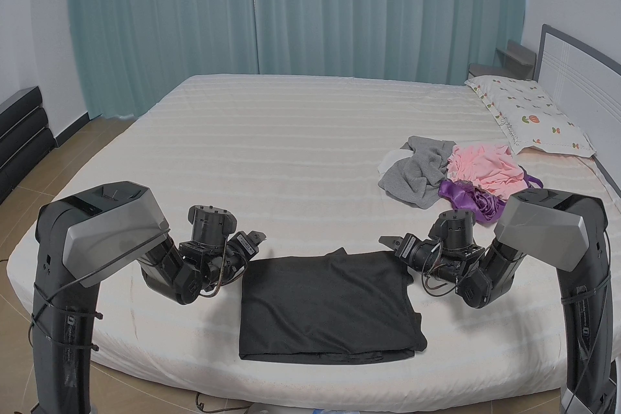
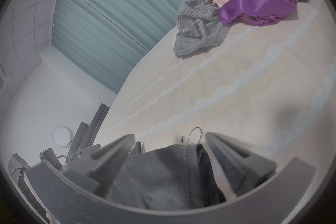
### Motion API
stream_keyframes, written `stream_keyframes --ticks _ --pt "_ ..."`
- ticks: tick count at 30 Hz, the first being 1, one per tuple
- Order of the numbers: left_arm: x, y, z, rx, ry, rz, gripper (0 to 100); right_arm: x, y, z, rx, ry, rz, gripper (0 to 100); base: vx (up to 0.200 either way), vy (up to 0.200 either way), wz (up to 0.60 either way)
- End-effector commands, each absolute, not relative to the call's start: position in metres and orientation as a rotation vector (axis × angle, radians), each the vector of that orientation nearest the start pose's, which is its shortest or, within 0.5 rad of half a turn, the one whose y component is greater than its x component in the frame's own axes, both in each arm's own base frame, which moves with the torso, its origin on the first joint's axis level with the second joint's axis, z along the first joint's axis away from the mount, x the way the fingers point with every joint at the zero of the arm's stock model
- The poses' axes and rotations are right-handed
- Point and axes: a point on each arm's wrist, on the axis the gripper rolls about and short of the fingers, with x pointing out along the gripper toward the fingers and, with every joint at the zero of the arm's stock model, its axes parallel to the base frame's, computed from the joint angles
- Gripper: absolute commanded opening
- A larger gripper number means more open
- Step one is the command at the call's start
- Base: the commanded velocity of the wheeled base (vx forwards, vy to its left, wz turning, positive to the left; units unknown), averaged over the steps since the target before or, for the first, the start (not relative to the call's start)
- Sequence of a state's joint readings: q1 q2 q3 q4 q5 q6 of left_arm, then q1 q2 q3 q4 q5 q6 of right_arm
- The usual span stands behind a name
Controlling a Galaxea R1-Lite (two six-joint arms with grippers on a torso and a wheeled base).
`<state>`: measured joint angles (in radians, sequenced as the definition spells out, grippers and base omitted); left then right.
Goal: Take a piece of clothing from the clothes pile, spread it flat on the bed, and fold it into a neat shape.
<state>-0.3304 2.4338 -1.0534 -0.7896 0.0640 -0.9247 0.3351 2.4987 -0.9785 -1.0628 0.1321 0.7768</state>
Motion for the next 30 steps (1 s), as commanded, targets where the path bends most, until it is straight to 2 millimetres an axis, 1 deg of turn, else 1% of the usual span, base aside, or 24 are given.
stream_keyframes --ticks 1,3,5,12,15,19,23,24,30 --pt "0.395 -0.132 -0.019 -0.783 0.658 0.039 100 0.394 0.139 -0.035 0.705 0.597 0.250 0 0.000 0.000 0.00" --pt "0.394 -0.132 -0.019 -0.782 0.660 0.040 100 0.395 0.138 -0.035 0.705 0.594 0.248 0 0.000 0.000 0.00" --pt "0.393 -0.134 -0.020 -0.780 0.666 0.034 100 0.400 0.133 -0.031 0.718 0.571 0.237 0 0.000 0.000 0.00" --pt "0.391 -0.143 -0.022 -0.766 0.674 0.009 100 0.407 0.125 -0.030 0.721 0.541 0.203 0 0.000 0.000 0.00" --pt "0.391 -0.147 -0.022 -0.759 0.676 -0.002 100 0.407 0.125 -0.030 0.719 0.542 0.203 0 0.000 0.000 0.00" --pt "0.392 -0.148 -0.022 -0.760 0.673 -0.003 100 0.403 0.125 -0.030 0.714 0.558 0.207 0 0.000 0.000 0.00" --pt "0.391 -0.147 -0.022 -0.762 0.671 -0.002 100 0.401 0.128 -0.035 0.703 0.583 0.209 0 0.000 0.000 0.00" --pt "0.391 -0.147 -0.022 -0.762 0.671 -0.002 100 0.401 0.129 -0.035 0.702 0.588 0.208 100 0.000 0.000 0.00" --pt "0.391 -0.147 -0.022 -0.762 0.671 -0.001 100 0.394 0.131 -0.036 0.695 0.611 0.217 100 0.000 0.000 0.00"
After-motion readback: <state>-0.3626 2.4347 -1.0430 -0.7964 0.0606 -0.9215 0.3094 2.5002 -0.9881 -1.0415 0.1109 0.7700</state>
